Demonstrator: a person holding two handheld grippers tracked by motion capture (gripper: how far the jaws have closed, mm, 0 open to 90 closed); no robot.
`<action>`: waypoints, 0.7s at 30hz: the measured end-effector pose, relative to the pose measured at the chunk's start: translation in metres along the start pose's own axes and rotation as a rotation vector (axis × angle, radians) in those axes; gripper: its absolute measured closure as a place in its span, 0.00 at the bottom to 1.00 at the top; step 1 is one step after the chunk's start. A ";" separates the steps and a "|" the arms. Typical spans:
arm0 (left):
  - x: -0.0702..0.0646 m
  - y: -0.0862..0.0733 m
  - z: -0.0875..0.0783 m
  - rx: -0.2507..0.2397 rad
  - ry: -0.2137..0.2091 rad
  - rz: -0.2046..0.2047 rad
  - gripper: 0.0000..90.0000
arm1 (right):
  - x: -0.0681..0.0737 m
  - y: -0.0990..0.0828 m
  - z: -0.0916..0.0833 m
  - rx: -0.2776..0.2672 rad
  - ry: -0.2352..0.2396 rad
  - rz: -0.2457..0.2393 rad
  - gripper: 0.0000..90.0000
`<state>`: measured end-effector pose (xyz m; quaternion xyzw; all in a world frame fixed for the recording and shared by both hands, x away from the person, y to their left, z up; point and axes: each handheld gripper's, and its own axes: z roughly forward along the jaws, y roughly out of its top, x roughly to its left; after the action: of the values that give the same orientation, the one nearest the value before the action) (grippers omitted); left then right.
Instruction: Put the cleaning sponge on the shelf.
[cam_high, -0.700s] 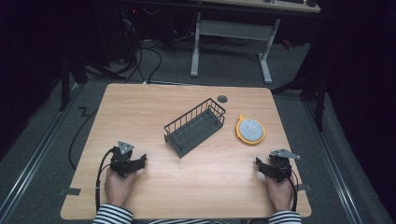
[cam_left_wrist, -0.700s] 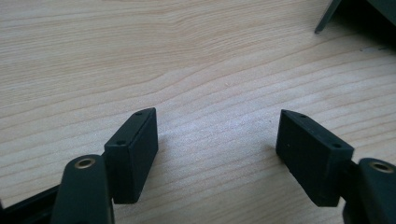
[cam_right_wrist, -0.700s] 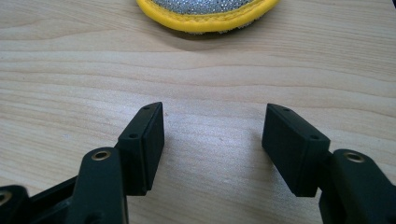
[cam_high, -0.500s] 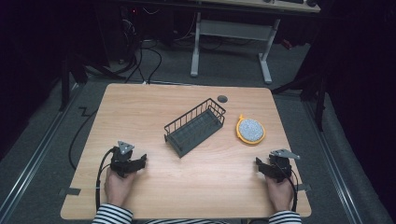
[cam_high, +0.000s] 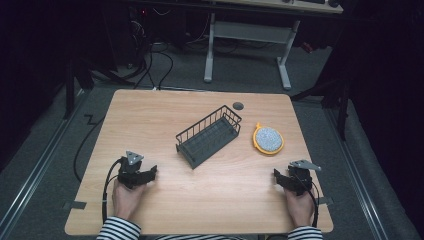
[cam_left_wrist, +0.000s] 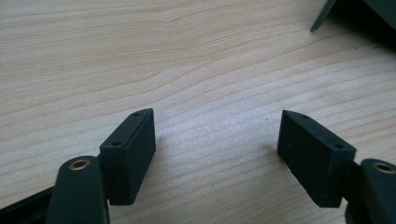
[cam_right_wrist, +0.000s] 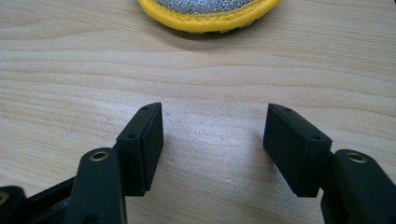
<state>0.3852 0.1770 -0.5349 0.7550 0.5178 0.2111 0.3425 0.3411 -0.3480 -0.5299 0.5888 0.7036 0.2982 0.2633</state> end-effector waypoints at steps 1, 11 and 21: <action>0.001 0.000 -0.001 0.000 -0.005 -0.013 0.32 | 0.000 0.000 0.000 0.000 0.000 0.001 0.42; -0.013 0.018 -0.015 0.003 -0.049 -0.019 0.34 | 0.000 0.000 0.000 0.001 0.001 -0.009 0.42; -0.034 0.044 -0.026 -0.009 -0.145 -0.001 0.34 | 0.001 0.000 0.000 -0.002 0.005 -0.018 0.42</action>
<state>0.3830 0.1434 -0.4836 0.7664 0.4912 0.1581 0.3825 0.3407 -0.3473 -0.5300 0.5814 0.7093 0.2979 0.2648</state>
